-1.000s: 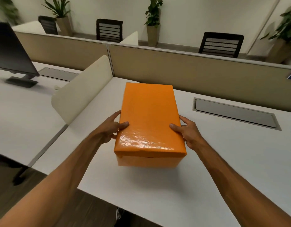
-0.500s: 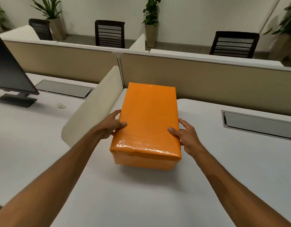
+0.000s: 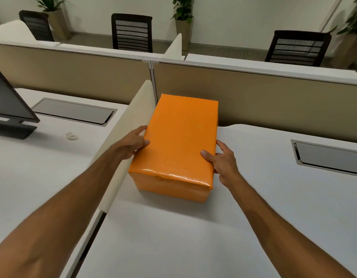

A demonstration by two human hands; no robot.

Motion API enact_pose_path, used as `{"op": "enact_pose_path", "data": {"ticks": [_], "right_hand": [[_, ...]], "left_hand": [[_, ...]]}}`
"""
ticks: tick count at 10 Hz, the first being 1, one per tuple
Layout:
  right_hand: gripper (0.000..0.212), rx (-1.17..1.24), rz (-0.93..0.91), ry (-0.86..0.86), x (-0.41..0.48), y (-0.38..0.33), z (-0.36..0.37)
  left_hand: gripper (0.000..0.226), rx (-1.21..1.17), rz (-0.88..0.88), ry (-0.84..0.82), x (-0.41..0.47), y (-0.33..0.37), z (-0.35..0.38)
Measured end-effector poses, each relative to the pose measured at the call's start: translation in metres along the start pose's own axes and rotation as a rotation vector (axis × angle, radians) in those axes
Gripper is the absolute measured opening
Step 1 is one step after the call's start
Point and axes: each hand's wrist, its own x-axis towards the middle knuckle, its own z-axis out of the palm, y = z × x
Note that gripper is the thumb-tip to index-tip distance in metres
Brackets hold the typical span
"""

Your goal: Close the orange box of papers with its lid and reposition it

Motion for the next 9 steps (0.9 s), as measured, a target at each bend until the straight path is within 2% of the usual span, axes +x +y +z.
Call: {"op": "enact_pose_path", "data": {"ticks": [3,5,7,9], "right_hand": [[0.091,-0.06,-0.022,0.033,0.011,-0.006,0.019],[0.089,-0.123,-0.023,-0.014,0.008,-0.011,0.014],[0.076,-0.269,-0.012,0.008,0.004,-0.017,-0.002],[0.059,-0.407,-0.081,0.06,-0.016,-0.029,-0.037]], "left_hand": [[0.063,0.115,0.051,0.043,0.016,0.004,-0.007],[0.061,0.229,0.113,0.098,0.006,0.004,-0.002],[0.062,0.507,0.195,0.272,-0.015,0.005,0.025],[0.068,0.704,0.393,0.334,-0.047,0.012,0.068]]}}
